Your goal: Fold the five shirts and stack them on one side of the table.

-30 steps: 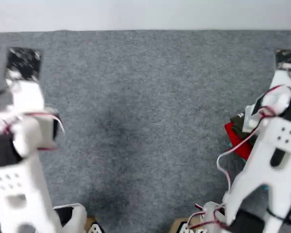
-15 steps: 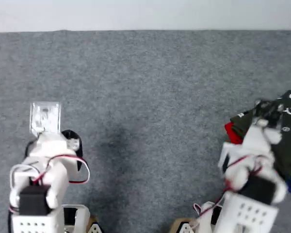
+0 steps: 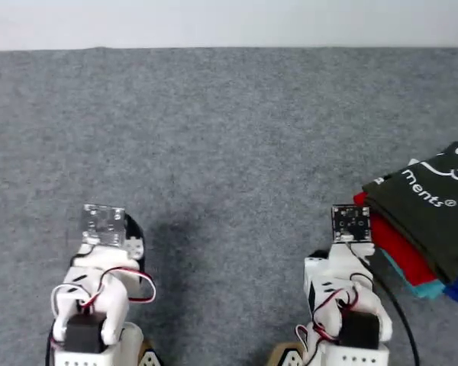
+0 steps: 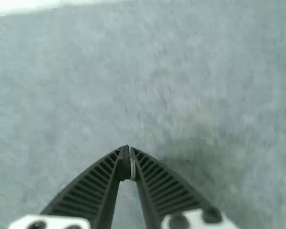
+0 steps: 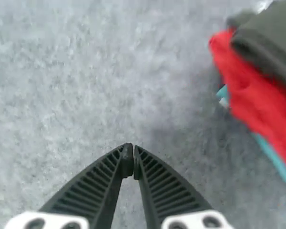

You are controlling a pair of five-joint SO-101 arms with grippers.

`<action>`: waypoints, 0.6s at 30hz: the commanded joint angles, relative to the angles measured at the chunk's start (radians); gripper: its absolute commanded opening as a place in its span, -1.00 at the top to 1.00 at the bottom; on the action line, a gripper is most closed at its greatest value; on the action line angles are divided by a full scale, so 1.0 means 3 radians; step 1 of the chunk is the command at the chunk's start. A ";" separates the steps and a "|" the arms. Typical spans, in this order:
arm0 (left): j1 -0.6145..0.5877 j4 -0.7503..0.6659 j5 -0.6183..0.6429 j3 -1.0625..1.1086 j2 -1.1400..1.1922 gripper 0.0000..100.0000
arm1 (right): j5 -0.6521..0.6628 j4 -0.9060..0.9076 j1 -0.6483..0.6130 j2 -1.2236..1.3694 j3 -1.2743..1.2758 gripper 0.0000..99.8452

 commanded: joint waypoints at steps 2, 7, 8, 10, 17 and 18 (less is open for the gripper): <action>0.0148 -0.0087 -0.0051 0.0212 -0.0061 0.99 | 0.0015 -0.0161 -0.0033 -0.0054 0.0179 0.98; 0.0133 -0.0051 -0.0051 0.0448 -0.0056 0.99 | 0.0010 -0.0355 -0.0038 -0.0049 0.0496 0.98; 0.0133 -0.0056 -0.0051 0.0453 -0.0056 0.99 | 0.0010 -0.0371 -0.0038 -0.0049 0.0501 0.98; 0.0128 -0.0056 -0.0051 0.0453 -0.0056 0.99 | 0.0010 -0.0376 -0.0038 -0.0049 0.0496 0.98; 0.0118 0.0363 -0.0051 0.0453 -0.0051 0.99 | 0.0010 -0.0008 -0.0013 -0.0049 0.0496 0.98; 0.0113 0.0404 -0.0051 0.0453 -0.0051 0.99 | 0.0010 -0.0008 -0.0013 -0.0043 0.0496 0.98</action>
